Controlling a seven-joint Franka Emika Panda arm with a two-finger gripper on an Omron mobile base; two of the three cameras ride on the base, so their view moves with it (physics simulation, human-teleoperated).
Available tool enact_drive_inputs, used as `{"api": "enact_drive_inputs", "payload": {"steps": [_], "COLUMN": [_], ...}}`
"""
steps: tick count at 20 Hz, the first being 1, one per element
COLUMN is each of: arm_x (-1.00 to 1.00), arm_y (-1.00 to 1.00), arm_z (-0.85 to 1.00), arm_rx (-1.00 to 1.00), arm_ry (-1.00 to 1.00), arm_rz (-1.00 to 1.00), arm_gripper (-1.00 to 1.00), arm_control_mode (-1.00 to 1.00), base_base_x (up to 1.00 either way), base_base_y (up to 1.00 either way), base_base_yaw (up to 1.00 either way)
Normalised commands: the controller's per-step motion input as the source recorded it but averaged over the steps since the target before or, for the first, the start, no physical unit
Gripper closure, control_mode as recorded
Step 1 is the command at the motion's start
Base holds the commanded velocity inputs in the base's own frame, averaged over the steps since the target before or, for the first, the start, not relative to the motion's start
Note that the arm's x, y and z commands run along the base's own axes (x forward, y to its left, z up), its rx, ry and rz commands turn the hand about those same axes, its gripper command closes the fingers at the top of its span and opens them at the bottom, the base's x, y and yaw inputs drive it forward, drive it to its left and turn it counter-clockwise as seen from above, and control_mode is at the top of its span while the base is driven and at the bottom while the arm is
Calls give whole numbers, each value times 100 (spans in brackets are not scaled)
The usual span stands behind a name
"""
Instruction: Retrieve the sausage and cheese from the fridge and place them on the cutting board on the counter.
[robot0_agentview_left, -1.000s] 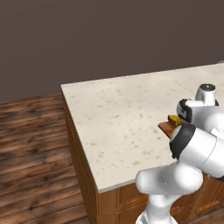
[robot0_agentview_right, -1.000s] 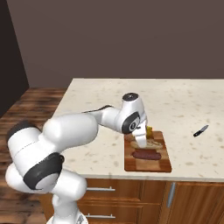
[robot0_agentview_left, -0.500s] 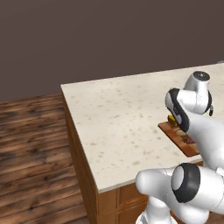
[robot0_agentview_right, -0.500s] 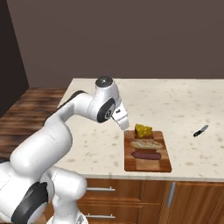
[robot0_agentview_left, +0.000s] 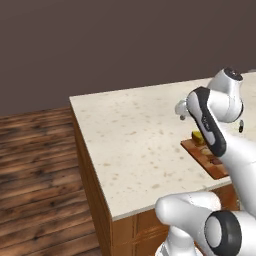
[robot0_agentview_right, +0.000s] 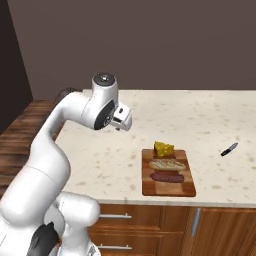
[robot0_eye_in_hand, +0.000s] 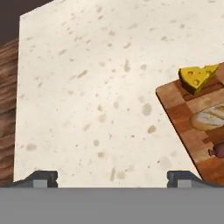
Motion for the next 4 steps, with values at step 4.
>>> {"api": "enact_drive_inputs", "payload": {"steps": [4], "arm_x": [-100], "arm_y": [100], "arm_z": [13], "arm_rx": [-51], "arm_ry": [-38], "arm_rz": [22], "arm_gripper": [-100], "arm_control_mode": [-100], "base_base_x": [0], "base_base_y": [0], "base_base_yaw": [0]}}
